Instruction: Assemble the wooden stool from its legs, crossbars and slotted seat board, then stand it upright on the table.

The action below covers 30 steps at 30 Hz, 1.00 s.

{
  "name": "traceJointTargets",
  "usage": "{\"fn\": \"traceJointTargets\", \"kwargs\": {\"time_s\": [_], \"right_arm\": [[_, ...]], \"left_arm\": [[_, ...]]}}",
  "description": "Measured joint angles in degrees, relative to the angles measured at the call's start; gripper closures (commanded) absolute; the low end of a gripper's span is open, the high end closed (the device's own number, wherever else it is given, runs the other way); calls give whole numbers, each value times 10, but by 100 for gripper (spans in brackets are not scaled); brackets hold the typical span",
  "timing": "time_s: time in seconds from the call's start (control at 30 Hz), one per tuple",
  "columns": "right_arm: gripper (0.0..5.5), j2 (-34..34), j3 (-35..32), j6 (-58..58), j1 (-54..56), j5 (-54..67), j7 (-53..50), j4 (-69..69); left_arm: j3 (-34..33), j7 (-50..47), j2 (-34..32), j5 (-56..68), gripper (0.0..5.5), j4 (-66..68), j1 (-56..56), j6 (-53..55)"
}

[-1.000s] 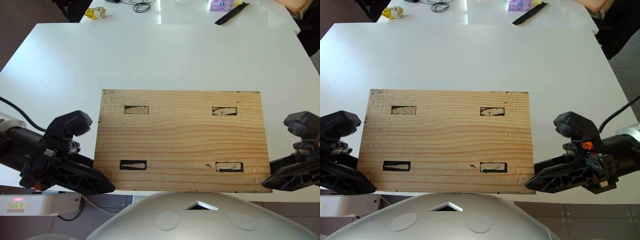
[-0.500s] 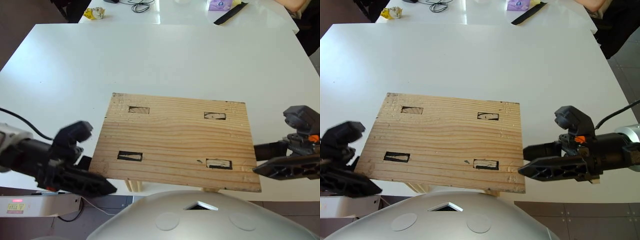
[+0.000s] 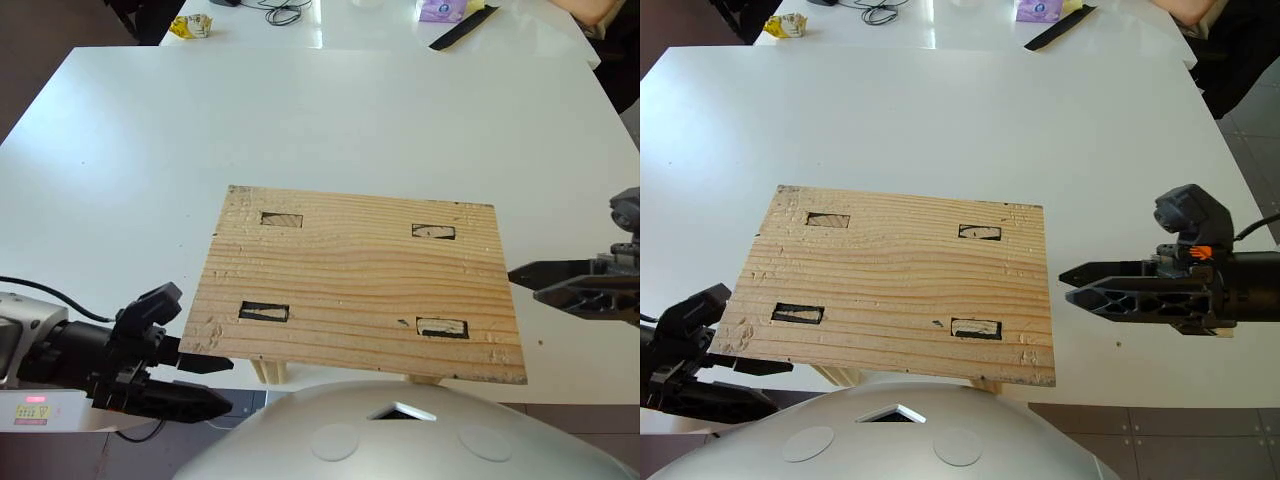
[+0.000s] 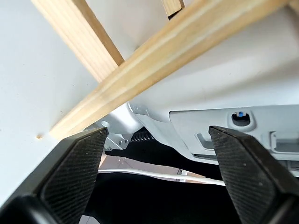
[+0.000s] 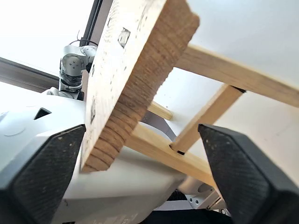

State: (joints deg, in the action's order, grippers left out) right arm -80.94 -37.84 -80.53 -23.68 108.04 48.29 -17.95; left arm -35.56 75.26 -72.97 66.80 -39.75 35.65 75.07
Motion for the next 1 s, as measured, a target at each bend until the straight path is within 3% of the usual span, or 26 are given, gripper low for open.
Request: {"fn": "traceJointTargets", "kwargs": {"time_s": [0.23, 0.4, 0.7, 1.0], "right_arm": [[106, 80, -26, -43, -46, -160, 82, -132], [106, 118, 39, -10, -92, -253, 99, -242], [106, 195, 145, 61, -64, -211, -31, -233], [106, 220, 228, 136, 21, -136, -195, -180]], "left_arm": [[31, -6, 36, -62, 150, -24, 24, -61], [58, 2, 38, -84, 150, -49, 45, -88], [185, -36, 66, -132, 150, -30, 0, -143], [286, -186, 193, -139, 150, 26, -124, -144]]}}
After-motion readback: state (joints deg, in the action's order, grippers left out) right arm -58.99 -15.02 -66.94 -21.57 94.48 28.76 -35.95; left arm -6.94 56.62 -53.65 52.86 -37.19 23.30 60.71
